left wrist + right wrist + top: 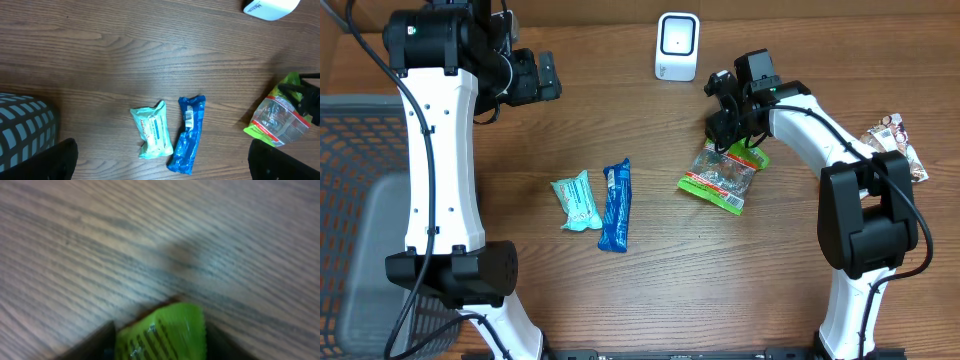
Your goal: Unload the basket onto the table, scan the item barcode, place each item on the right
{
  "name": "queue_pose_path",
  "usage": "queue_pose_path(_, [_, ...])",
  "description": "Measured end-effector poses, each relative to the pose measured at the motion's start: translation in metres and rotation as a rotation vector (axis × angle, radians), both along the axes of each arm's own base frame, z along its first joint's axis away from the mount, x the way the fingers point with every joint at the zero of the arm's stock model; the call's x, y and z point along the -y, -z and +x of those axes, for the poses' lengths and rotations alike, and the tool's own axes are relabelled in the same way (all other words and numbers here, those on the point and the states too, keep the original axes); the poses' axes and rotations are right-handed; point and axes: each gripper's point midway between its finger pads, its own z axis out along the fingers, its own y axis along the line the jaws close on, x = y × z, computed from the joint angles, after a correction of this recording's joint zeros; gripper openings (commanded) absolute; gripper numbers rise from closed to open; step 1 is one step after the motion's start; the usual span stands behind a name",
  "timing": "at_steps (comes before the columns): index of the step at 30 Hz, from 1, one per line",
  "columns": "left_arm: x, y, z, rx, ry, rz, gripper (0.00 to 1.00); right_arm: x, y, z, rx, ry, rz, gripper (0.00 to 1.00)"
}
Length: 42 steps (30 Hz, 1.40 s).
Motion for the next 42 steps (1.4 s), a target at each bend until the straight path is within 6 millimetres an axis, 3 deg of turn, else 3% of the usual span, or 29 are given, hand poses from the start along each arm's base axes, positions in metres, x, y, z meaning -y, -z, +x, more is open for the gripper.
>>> queue_pose_path(4, [0.0, 0.0, 0.0, 0.0, 0.0, 0.0, 1.0, 0.003, 0.001, -0.001, -0.019, 0.047, 0.0, 0.04])
queue_pose_path(10, [0.0, 0.0, 0.0, 0.0, 0.0, 0.0, 1.0, 0.019, 0.007, -0.009, -0.108, 0.235, 0.001, 0.04])
queue_pose_path(13, [0.0, 0.0, 0.0, 0.0, 0.0, 0.0, 1.0, 0.043, 0.012, -0.018, -0.197, 0.492, -0.029, 0.04])
queue_pose_path(17, [0.0, 0.0, 0.0, 0.0, 0.0, 0.0, 0.99, 0.078, 0.019, -0.048, -0.363, 0.865, -0.063, 0.04])
queue_pose_path(18, [0.0, 0.0, 0.0, 0.0, 0.0, 0.0, 1.0, 0.084, 0.02, -0.052, -0.394, 0.927, -0.06, 0.07])
queue_pose_path(20, [0.0, 0.0, 0.0, 0.0, 0.0, 0.0, 1.0, 0.089, 0.02, -0.057, -0.437, 0.97, -0.04, 0.23])
queue_pose_path(22, [0.0, 0.0, 0.0, 0.0, 0.0, 0.0, 1.0, 0.091, 0.015, -0.063, -0.488, 0.942, -0.021, 0.38])
queue_pose_path(24, [0.0, 0.0, 0.0, 0.0, 0.0, 0.0, 1.0, 0.087, 0.004, -0.066, -0.521, 0.873, -0.007, 0.6])
queue_pose_path(26, [0.0, 0.0, 0.0, 0.0, 0.0, 0.0, 1.0, 0.082, -0.013, -0.059, -0.503, 0.771, 0.011, 0.82])
queue_pose_path(28, [0.0, 0.0, 0.0, 0.0, 0.0, 0.0, 1.0, 0.075, -0.032, -0.042, -0.432, 0.652, 0.037, 0.96])
queue_pose_path(30, [0.0, 0.0, 0.0, 0.0, 0.0, 0.0, 1.0, 0.07, -0.047, -0.025, -0.344, 0.529, 0.053, 1.0])
queue_pose_path(33, [0.0, 0.0, 0.0, 0.0, 0.0, 0.0, 1.0, 0.065, -0.052, -0.017, -0.276, 0.368, 0.045, 1.0])
queue_pose_path(38, [0.0, 0.0, 0.0, 0.0, 0.0, 0.0, 1.0, 0.055, -0.043, -0.03, -0.263, 0.128, 0.049, 0.95])
queue_pose_path(42, [0.0, 0.0, 0.0, 0.0, 0.0, 0.0, 1.0, 0.048, -0.022, -0.053, -0.3, -0.022, 0.063, 0.89])
